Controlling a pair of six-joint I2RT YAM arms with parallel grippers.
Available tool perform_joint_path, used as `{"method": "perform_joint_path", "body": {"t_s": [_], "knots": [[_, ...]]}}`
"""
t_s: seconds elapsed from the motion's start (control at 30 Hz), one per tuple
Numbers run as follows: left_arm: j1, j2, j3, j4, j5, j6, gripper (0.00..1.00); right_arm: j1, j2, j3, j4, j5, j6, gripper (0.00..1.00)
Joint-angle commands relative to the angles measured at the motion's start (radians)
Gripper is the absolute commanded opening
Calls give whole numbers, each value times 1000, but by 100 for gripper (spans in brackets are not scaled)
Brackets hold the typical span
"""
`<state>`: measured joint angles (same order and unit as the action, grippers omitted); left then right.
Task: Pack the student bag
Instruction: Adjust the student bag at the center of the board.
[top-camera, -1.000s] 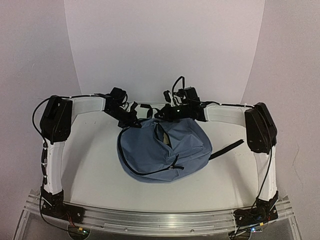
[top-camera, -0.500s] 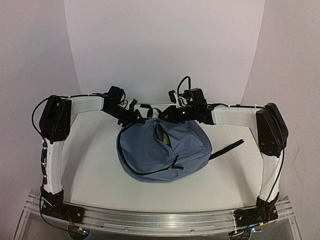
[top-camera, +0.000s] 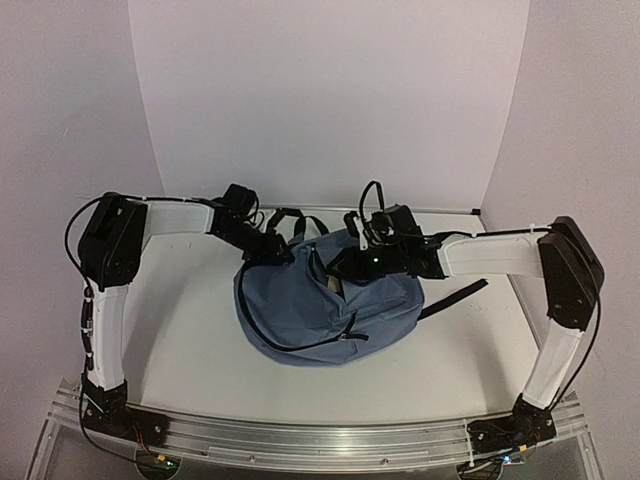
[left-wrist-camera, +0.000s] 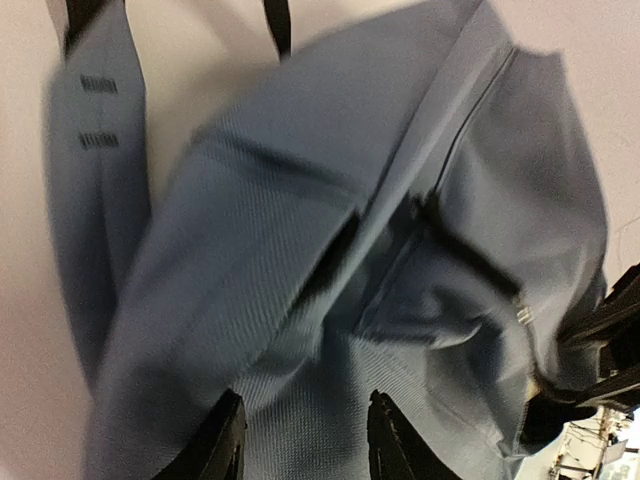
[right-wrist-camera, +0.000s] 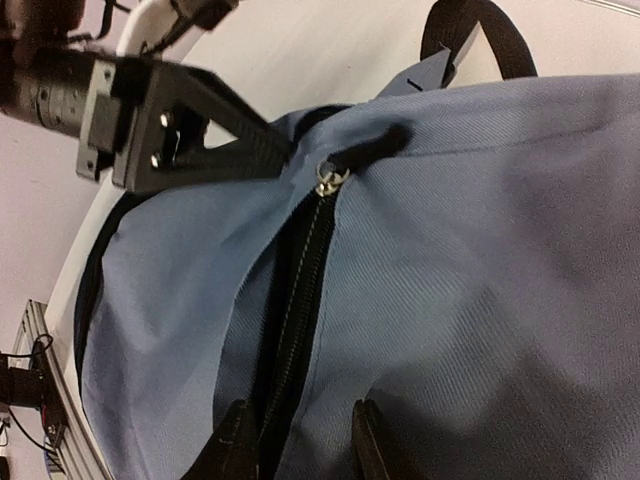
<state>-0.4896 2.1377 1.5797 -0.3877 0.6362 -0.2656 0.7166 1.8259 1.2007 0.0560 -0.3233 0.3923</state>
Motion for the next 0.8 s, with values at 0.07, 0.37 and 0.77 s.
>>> {"method": "perform_joint_path", "body": {"t_s": [0.07,0.37,0.77], "knots": [[-132,-185,-263,63,-67,-82,38,3,-151,-160,-95,150,27,31],[-321,-384,-476,234,-16,-328,40,1,-251,-179,-196,230,38,36],[-114,-473,-388,138,-79,-389,62,23,-212,125,-425,164,-129,50]]}}
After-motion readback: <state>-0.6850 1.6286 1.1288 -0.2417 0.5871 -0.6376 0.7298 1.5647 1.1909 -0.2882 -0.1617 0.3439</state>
